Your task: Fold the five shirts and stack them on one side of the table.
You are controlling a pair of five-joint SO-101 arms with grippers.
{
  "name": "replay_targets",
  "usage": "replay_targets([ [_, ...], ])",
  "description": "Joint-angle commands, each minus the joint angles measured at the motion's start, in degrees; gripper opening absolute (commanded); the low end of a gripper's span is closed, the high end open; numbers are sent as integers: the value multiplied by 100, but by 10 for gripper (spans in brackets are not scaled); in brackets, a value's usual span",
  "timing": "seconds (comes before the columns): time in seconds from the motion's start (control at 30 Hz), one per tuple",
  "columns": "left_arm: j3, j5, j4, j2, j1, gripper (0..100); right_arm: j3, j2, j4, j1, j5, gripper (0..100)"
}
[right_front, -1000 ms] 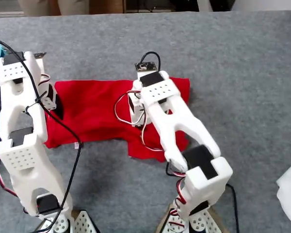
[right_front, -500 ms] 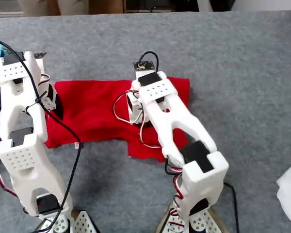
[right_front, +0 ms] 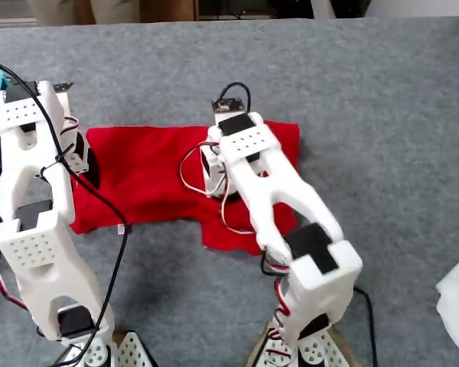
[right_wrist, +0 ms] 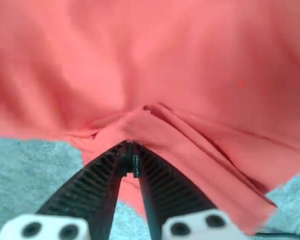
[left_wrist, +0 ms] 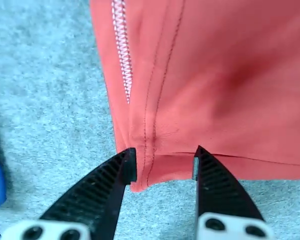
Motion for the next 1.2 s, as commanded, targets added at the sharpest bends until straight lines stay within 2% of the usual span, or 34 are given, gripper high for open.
replay_targets([
  [0.0, -202, -26, 97, -75, -35, 195, -286, -567, 44, 127, 237, 9],
  [0.17, -202, -26, 97, -75, 0, 195, -233, -532, -387, 180, 484, 23],
  [0.33, -202, -18, 97, -75, -35, 195, -277, -356, -598, 163, 484, 174],
  [0.43, -202, -18, 97, -75, -44, 195, -286, -92, -607, 163, 484, 217],
  [0.57, -202, -18, 97, -75, -44, 195, -286, 268, -615, 189, 484, 171],
  [0.8, -202, -18, 97, -75, -53, 195, -286, 629, -976, 189, 484, 5],
  [1.0, -202, -18, 97, -75, -53, 195, -286, 611, -905, 233, 484, 6],
  [1.17, -211, -70, 97, -75, -53, 195, -382, 189, -360, 365, 475, 5],
])
